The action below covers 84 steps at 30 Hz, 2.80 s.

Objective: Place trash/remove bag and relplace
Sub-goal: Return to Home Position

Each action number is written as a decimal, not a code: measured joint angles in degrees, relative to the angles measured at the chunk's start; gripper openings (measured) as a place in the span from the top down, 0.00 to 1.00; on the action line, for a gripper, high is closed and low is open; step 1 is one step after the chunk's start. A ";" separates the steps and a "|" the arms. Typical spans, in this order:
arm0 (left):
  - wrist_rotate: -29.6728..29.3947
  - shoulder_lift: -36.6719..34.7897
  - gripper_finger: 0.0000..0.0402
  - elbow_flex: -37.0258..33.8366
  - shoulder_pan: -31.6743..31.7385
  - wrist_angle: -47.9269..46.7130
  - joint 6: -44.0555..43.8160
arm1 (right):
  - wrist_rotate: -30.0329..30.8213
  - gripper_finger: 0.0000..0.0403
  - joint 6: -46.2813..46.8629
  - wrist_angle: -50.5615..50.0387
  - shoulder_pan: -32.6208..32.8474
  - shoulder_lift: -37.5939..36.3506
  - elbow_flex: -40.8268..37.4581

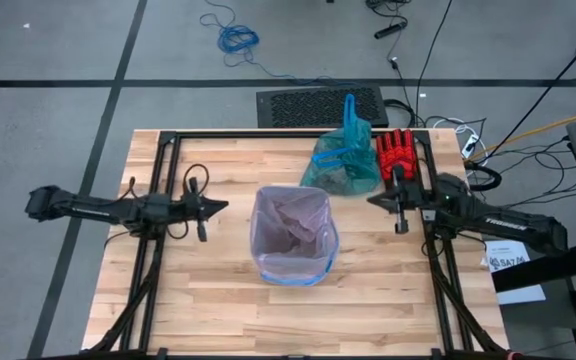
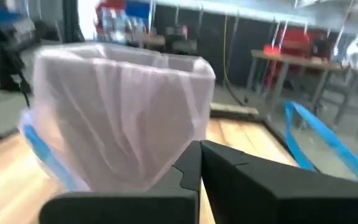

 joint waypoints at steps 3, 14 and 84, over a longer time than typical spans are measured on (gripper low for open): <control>-2.99 -5.29 1.00 0.00 -2.89 -6.40 0.20 | -2.39 1.00 3.46 9.06 0.11 -2.90 -5.44; -6.29 -14.18 1.00 0.06 -14.39 -15.21 -0.27 | -2.65 1.00 3.71 -5.42 0.02 -14.63 -6.74; -21.96 -15.94 1.00 -2.21 -7.49 -7.87 5.85 | 19.61 1.00 3.51 -8.05 4.68 -9.40 -6.85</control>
